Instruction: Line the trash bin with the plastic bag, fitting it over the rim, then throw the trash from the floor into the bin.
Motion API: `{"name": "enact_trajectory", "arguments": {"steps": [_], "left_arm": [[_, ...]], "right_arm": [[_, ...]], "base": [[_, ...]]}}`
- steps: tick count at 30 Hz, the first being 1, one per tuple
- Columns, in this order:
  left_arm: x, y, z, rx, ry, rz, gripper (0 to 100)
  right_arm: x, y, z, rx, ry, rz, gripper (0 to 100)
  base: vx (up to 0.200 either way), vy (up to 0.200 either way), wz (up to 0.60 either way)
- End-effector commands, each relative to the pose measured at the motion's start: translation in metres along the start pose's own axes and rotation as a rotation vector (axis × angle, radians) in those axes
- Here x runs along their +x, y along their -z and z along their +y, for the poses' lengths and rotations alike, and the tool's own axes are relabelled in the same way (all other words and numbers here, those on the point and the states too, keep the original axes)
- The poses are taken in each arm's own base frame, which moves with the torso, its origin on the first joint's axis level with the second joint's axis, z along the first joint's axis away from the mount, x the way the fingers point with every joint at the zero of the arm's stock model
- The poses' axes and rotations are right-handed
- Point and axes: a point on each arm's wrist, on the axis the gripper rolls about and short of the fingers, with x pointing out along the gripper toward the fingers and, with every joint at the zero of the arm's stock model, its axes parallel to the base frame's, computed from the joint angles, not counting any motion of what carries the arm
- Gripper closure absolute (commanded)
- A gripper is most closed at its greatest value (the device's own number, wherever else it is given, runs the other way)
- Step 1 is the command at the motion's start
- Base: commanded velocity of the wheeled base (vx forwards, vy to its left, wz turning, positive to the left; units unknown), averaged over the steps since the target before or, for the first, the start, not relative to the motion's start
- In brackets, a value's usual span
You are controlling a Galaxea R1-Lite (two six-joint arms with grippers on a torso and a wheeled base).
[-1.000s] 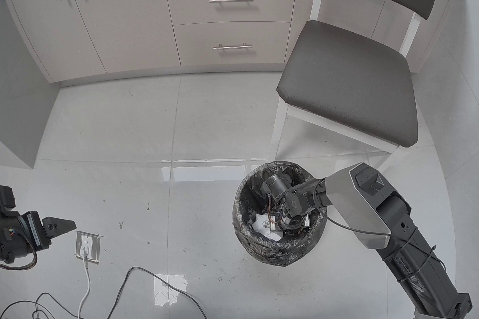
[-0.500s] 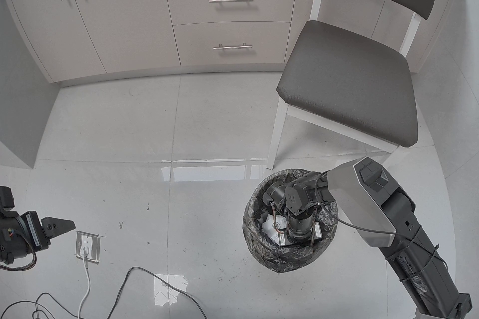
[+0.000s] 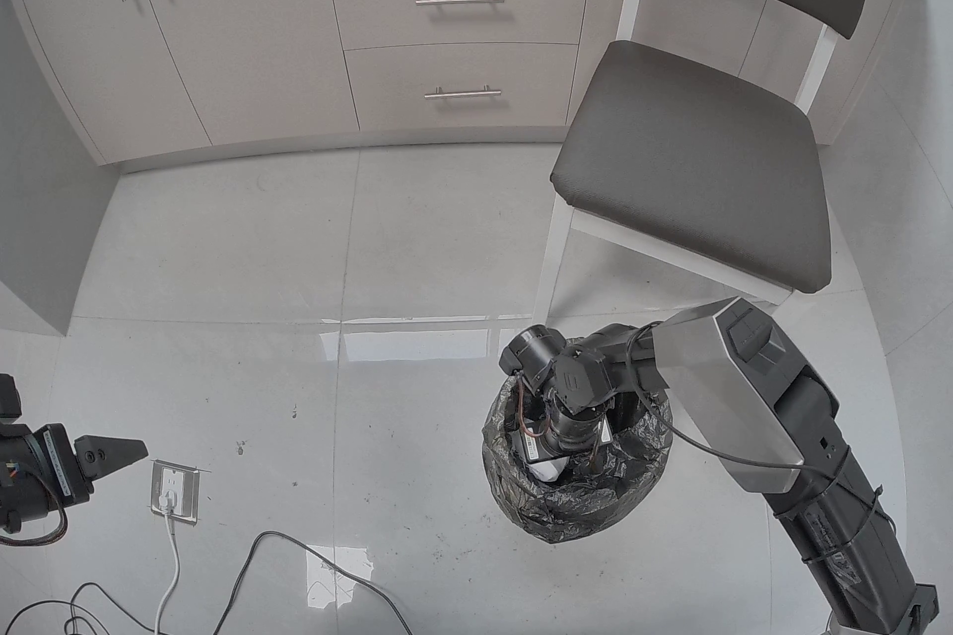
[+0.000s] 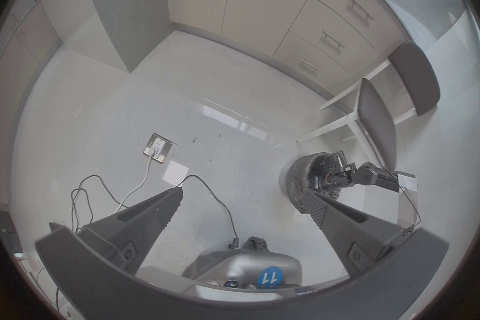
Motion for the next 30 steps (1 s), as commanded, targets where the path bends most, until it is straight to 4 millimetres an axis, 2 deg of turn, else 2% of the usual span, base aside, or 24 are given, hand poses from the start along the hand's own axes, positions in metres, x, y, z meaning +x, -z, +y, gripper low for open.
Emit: {"name": "enact_trajectory", "arguments": {"steps": [1, 8, 10, 11, 15, 19, 20, 21, 22, 23, 24, 25, 26, 28, 30], "left_arm": [[-0.011, 0.005, 0.0, 0.004, 0.049, -0.038, 0], [-0.022, 0.005, 0.0, 0.01, 0.072, -0.086, 0], [-0.022, 0.005, 0.0, 0.01, 0.072, -0.086, 0], [-0.031, 0.01, 0.001, 0.023, 0.094, -0.127, 0], [-0.038, 0.014, 0.002, 0.03, 0.103, -0.167, 0], [-0.051, 0.022, 0.005, 0.036, 0.12, -0.23, 0], [-0.051, 0.022, 0.005, 0.036, 0.12, -0.23, 0], [-0.055, 0.028, 0.008, 0.038, 0.12, -0.257, 0], [-0.057, 0.031, 0.009, 0.041, 0.121, -0.269, 0], [-0.057, 0.031, 0.009, 0.041, 0.121, -0.269, 0], [-0.062, 0.041, 0.014, 0.058, 0.112, -0.312, 0], [-0.064, 0.045, 0.016, 0.075, 0.102, -0.33, 0], [-0.064, 0.045, 0.016, 0.075, 0.102, -0.33, 0], [-0.065, 0.06, 0.025, 0.126, 0.066, -0.379, 0], [-0.064, 0.075, 0.033, 0.175, 0.038, -0.414, 0]], "right_arm": [[-0.039, -0.016, 0.002, -0.029, -0.04, -0.098, 100], [-0.093, -0.026, -0.007, -0.046, -0.05, -0.135, 100], [-0.093, -0.026, -0.007, -0.046, -0.05, -0.135, 100], [-0.125, -0.027, -0.015, -0.041, -0.052, -0.142, 100], [-0.163, -0.031, -0.027, -0.014, -0.03, -0.2, 100], [-0.217, -0.03, -0.042, 0.011, -0.025, -0.281, 100], [-0.217, -0.03, -0.042, 0.011, -0.025, -0.281, 100], [-0.243, -0.027, -0.05, 0.019, -0.037, -0.307, 100], [-0.254, -0.024, -0.054, 0.02, -0.041, -0.316, 100], [-0.254, -0.024, -0.054, 0.02, -0.041, -0.316, 100], [-0.29, -0.016, -0.067, 0.034, -0.058, -0.36, 100], [-0.302, -0.013, -0.071, 0.038, -0.062, -0.377, 100], [-0.302, -0.013, -0.071, 0.038, -0.062, -0.377, 100], [-0.339, -0.002, -0.086, 0.058, -0.085, -0.438, 100], [-0.362, 0.008, -0.097, 0.07, -0.096, -0.468, 100]], "base": [[0.0, 0.0, 0.0], [0.0, 0.0, 0.0], [0.0, 0.0, 0.0], [0.0, 0.0, 0.0], [0.0, 0.0, 0.0], [0.0, 0.0, 0.0], [0.0, 0.0, 0.0], [0.0, 0.0, 0.0], [0.0, 0.0, 0.0], [0.0, 0.0, 0.0], [0.0, 0.0, 0.0], [0.0, 0.0, 0.0], [0.0, 0.0, 0.0], [0.0, 0.0, 0.0], [0.0, 0.0, 0.0]]}}
